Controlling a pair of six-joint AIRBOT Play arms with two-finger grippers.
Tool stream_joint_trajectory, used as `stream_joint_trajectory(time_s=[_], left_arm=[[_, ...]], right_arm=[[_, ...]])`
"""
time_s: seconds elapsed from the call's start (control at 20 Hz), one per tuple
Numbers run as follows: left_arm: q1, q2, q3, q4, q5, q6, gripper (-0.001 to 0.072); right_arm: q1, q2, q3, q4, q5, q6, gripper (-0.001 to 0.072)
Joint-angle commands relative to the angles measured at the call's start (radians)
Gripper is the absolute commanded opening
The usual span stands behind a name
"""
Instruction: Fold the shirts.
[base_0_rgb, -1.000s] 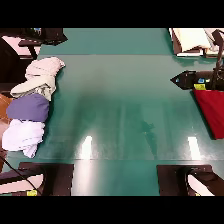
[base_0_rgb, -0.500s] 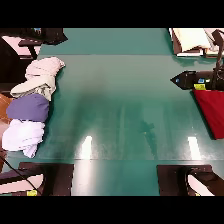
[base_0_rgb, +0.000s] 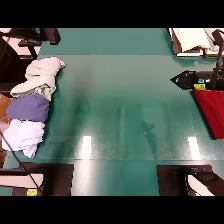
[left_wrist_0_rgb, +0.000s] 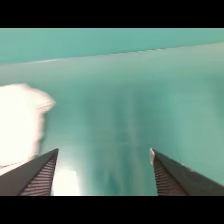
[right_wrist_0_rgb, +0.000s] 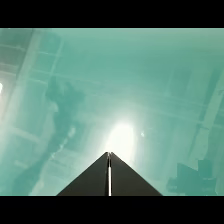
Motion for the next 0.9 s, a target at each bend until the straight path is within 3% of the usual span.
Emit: stream_joint_trajectory(time_s=[0.0,0.25,0.45,0.5,0.6,0.65,0.7,0.85], left_arm=[[0.087,-0.159,0.0,0.125,0.026,-0.088,0.0687],[0.19,-0.379,0.0,0.118,0.112,-0.087,0.0686],[0.202,-0.451,0.0,0.118,0.183,-0.086,0.0685],[0.202,-0.453,0.0,0.118,0.196,-0.086,0.0641],[0.202,-0.453,0.002,0.118,0.215,-0.086,0.0353],[0.202,-0.453,0.006,0.118,0.202,-0.086,0.0146],[0.202,-0.453,0.015,0.118,0.177,-0.085,0.0024],[0.2,-0.406,0.066,0.118,0.11,-0.082,0.0021]], right_arm=[[0.001,0.001,0.0,0.001,0.0,0.0,0.0014],[0.001,0.001,0.001,0.0,-0.002,0.0,0.0014],[0.001,0.0,0.0,-0.001,-0.005,0.0,0.0014],[0.001,0.0,0.0,-0.001,-0.01,0.0,0.0014],[0.0,0.0,0.0,-0.001,-0.016,0.0,0.0014],[0.001,0.0,0.001,0.0,-0.021,0.0,0.0014],[0.001,0.0,0.001,0.0,-0.021,0.0,0.0013],[0.0,0.001,0.006,0.0,-0.035,0.0,0.0014]])
